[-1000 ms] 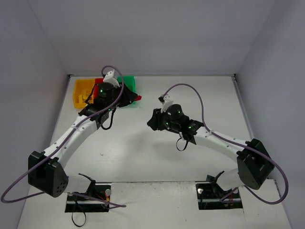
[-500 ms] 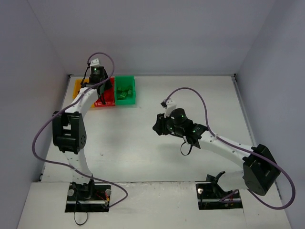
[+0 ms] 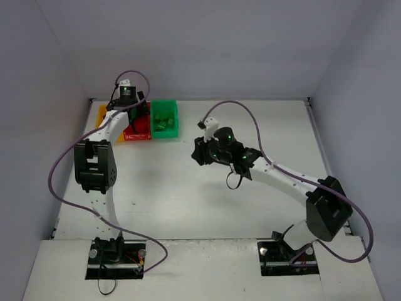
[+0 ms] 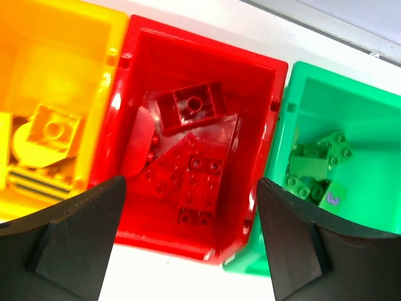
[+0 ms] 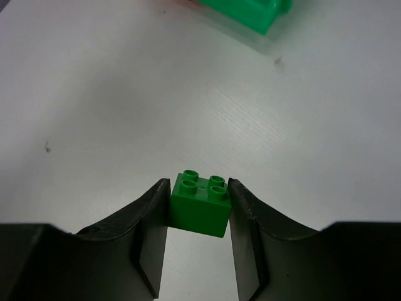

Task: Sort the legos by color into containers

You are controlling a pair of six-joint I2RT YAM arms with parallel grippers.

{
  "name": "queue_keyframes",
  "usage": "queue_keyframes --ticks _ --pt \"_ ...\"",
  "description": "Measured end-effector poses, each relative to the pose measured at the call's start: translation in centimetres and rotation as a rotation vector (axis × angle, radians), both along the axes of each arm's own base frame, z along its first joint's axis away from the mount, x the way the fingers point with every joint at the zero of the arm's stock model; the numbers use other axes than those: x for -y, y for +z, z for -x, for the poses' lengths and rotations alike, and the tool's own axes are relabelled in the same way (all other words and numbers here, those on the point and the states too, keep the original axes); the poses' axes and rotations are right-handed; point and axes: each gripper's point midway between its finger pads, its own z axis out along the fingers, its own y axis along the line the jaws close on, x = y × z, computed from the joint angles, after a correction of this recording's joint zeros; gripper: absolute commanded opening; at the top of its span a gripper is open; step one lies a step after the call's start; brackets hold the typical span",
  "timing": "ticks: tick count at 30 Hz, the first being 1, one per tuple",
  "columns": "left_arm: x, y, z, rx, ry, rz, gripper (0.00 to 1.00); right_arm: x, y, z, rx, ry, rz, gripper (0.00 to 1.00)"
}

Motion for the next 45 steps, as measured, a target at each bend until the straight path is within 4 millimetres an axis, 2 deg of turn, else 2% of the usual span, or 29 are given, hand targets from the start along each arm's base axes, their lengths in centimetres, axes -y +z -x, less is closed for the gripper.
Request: queue_keyframes --ticks 3,6,10,13,17,20,23,24,26,30,34,36,38,40,41,44,45 --pt "-0.2 1.4 1.6 -0.004 0.0 0.005 0.78 -2.2 1.3 -2.6 0.047 0.043 0.001 0.0" --pt "-0.1 4.1 4.6 0.0 -0.002 0.026 0.78 -4.9 2.2 -5.8 0.091 0.091 0.007 0.0" --pt "0.0 8.0 10.3 0.023 -0.007 0.065 0.78 -8.9 3.1 -10.5 0.181 0.16 -0.001 0.0" --pt "0.1 9.4 15.0 0.012 -0.014 0.087 0.78 -11.5 2.5 -13.6 0.24 0.207 0.007 0.0" --pt "0.3 9.0 20.8 -0.031 -0.032 0.117 0.78 -14.3 0.3 -17.3 0.314 0.254 0.031 0.02" --pt "0.7 8.4 24.8 -0.066 -0.049 0.147 0.78 -15.6 -2.0 -19.7 0.353 0.264 0.047 0.13" --pt "1.0 9.0 27.5 -0.057 -0.069 0.167 0.78 -16.2 -4.6 -22.0 0.382 0.249 0.069 0.39" --pt "1.0 9.5 28.4 -0.044 -0.075 0.171 0.78 -16.3 -5.4 -22.6 0.392 0.237 0.075 0.59" --pt "1.1 10.3 29.8 -0.012 -0.084 0.178 0.78 -16.3 -6.9 -23.4 0.394 0.214 0.092 0.79" --pt "1.2 10.2 32.0 0.001 -0.097 0.189 0.78 -15.8 -7.2 -25.0 0.438 0.161 0.112 0.98" --pt "1.2 9.6 33.2 -0.029 -0.099 0.191 0.78 -15.3 -5.5 -25.8 0.473 0.108 0.112 1.0" --pt "1.2 9.4 33.3 -0.035 -0.1 0.19 0.78 -14.4 -4.4 -25.5 0.471 0.079 0.119 1.0" --pt "1.1 9.2 33.2 -0.044 -0.097 0.185 0.78 -12.8 -2.5 -24.6 0.46 0.038 0.13 1.0" --pt "0.9 9.2 33.2 -0.043 -0.091 0.179 0.78 -10.7 1.1 -23.5 0.478 -0.022 0.139 1.0" --pt "0.9 9.3 33.2 -0.038 -0.089 0.177 0.78 -9.3 3.6 -22.7 0.495 -0.054 0.138 1.0" --pt "0.6 10.2 33.4 -0.005 -0.079 0.167 0.78 -4.3 13.0 -20.2 0.593 -0.177 0.085 1.0" --pt "0.4 10.6 33.4 0.01 -0.078 0.16 0.78 -2.1 15.4 -19.0 0.61 -0.223 0.063 1.0"
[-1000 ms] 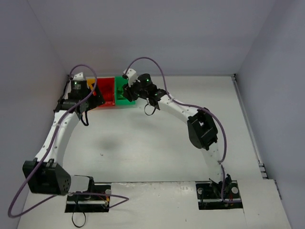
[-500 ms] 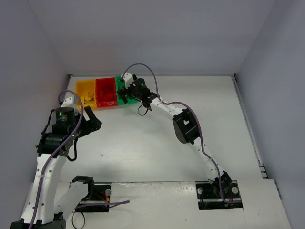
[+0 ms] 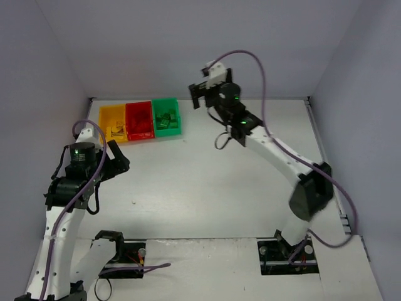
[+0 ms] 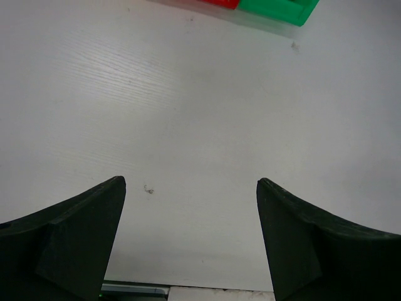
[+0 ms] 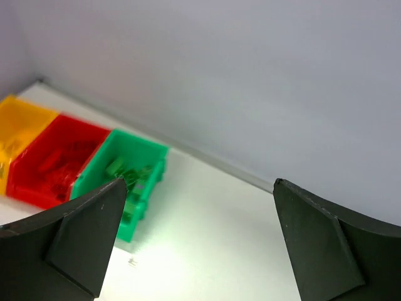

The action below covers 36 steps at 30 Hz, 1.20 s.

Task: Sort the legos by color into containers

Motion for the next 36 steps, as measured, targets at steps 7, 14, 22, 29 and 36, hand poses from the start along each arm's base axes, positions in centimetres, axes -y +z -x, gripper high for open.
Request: queue_keyframes --ticks 7,14,22,29,36 --pt "-1.3 2.6 0.9 0.107 0.028 -0.059 0.78 19.0 8.7 7.3 0.064 -0.339 -0.171 1.0" --pt "-3.3 4.7 2.8 0.22 0.077 -0.15 0.79 24.0 1.4 14.9 -0.121 -0.436 -0.143 1.0" --pt "-5.1 6.8 5.8 0.347 0.147 -0.198 0.86 26.3 -2.7 21.0 -0.24 -0.475 -0.218 1.0" --pt "-6.0 5.9 7.6 0.387 0.198 -0.207 0.87 26.9 -3.5 22.3 -0.258 -0.493 -0.25 1.0" --pt "-6.3 5.6 7.8 0.387 0.214 -0.21 0.87 26.9 -3.7 22.4 -0.268 -0.493 -0.245 1.0"
